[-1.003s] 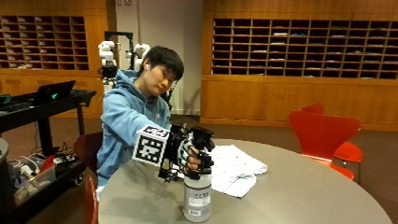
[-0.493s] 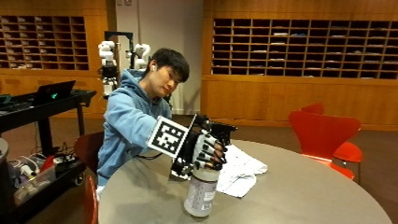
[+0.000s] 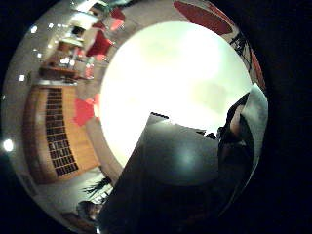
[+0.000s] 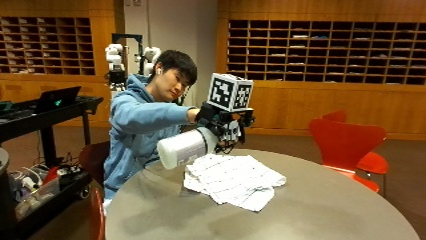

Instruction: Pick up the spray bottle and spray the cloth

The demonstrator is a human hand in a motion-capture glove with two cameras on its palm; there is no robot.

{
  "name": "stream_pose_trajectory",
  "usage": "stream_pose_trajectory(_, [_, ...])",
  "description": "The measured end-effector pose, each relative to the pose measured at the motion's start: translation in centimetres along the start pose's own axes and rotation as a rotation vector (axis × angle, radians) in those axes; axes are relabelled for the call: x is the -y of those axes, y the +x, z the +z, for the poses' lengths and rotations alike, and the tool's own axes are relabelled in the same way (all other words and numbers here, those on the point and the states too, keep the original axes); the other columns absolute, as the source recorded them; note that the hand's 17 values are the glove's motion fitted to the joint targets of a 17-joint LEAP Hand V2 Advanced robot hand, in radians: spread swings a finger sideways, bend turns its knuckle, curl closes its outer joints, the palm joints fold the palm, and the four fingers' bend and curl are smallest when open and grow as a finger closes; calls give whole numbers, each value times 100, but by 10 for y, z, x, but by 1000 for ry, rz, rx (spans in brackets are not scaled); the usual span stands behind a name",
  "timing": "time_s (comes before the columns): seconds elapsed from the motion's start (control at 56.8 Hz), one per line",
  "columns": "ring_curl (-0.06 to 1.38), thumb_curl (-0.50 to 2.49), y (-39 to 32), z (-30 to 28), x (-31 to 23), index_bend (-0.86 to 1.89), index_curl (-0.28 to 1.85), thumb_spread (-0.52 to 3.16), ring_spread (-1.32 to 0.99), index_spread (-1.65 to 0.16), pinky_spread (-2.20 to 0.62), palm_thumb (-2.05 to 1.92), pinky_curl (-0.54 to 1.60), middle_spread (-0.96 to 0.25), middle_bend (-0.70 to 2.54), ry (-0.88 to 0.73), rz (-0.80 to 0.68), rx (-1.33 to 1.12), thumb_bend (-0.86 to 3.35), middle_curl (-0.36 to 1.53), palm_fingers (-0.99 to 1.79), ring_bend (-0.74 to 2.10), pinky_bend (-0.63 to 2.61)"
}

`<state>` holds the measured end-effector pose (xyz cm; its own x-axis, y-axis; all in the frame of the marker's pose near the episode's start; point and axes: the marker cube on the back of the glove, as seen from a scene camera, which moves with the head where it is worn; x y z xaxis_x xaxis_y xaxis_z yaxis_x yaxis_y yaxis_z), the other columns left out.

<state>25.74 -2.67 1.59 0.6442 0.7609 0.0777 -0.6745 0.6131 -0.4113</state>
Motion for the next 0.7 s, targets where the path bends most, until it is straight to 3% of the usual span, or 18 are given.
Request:
stream_pose_trajectory(0.405, [48, 79, -79, 53, -26, 53, 55, 21, -18, -19, -26, 90, 40, -12, 67, -196, -77, -474, -3, 54, 141, 72, 38])
stream_pose_trajectory(0.704, [48, 81, -106, 87, -26, 53, 56, 21, -19, -19, -26, 89, 40, -12, 67, -239, -137, -575, -3, 54, 141, 72, 39])
